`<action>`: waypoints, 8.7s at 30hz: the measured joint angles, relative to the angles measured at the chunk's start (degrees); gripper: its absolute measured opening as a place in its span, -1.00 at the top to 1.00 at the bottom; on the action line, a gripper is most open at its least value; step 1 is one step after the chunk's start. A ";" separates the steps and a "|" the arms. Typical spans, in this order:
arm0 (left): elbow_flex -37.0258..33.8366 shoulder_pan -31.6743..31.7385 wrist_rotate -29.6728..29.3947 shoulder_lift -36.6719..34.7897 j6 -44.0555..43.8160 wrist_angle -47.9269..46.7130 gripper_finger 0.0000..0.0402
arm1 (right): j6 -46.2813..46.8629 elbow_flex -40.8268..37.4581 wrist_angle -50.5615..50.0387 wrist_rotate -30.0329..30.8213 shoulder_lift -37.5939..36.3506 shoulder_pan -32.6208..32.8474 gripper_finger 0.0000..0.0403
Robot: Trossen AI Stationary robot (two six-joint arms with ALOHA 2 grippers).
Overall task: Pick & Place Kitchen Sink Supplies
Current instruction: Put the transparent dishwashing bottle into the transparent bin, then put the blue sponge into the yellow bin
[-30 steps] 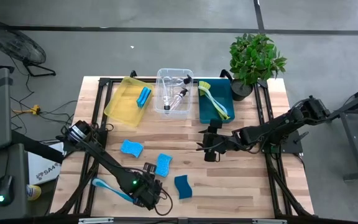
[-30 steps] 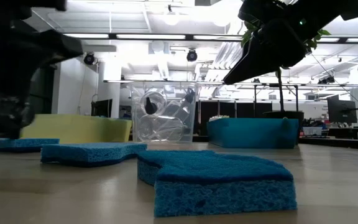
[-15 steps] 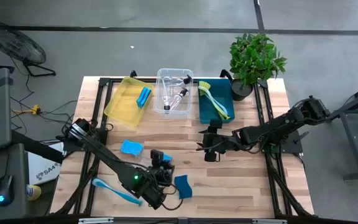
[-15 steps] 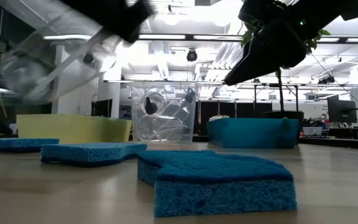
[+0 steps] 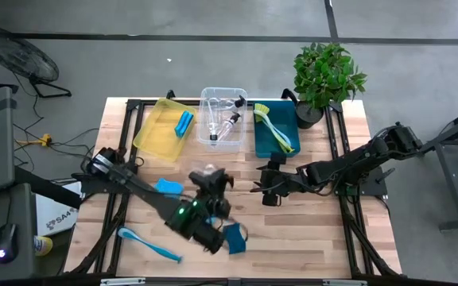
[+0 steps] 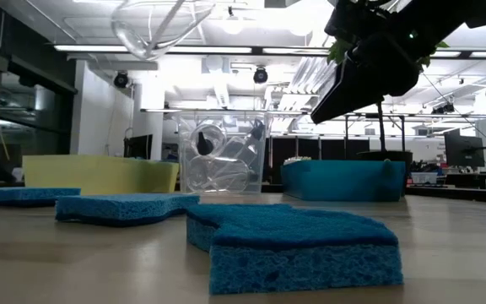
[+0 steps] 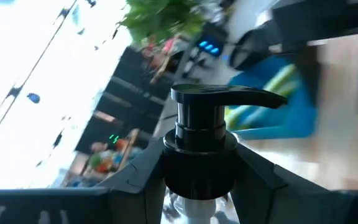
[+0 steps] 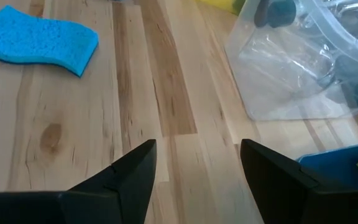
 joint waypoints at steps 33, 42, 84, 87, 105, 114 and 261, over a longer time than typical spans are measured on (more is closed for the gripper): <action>23.29 35.60 35.61 -0.03 -0.95 7.16 0.33 | 7.20 0.00 -8.66 0.86 0.00 0.02 -0.13; 23.16 45.37 54.67 0.07 -6.08 7.07 0.33 | 7.66 0.00 -9.11 0.75 0.00 0.02 -0.13; 22.94 58.61 73.04 6.71 -24.50 6.18 0.30 | 11.92 -0.02 -9.88 -0.91 0.00 0.04 -0.13; 22.94 58.36 72.27 6.69 -24.50 5.78 0.29 | 11.81 -0.02 -9.92 -0.40 0.00 0.04 -0.13; 22.94 58.06 70.38 8.81 -27.15 3.87 0.29 | 11.68 -0.02 -10.30 -0.54 0.00 0.04 -0.13; 22.94 58.06 73.56 8.81 -23.89 2.78 0.03 | 11.68 -0.02 -10.44 -0.65 0.00 0.04 -0.13; -49.32 11.09 75.79 -17.92 -63.25 11.22 0.66 | 10.59 -0.02 -7.93 -0.91 0.00 0.04 -0.13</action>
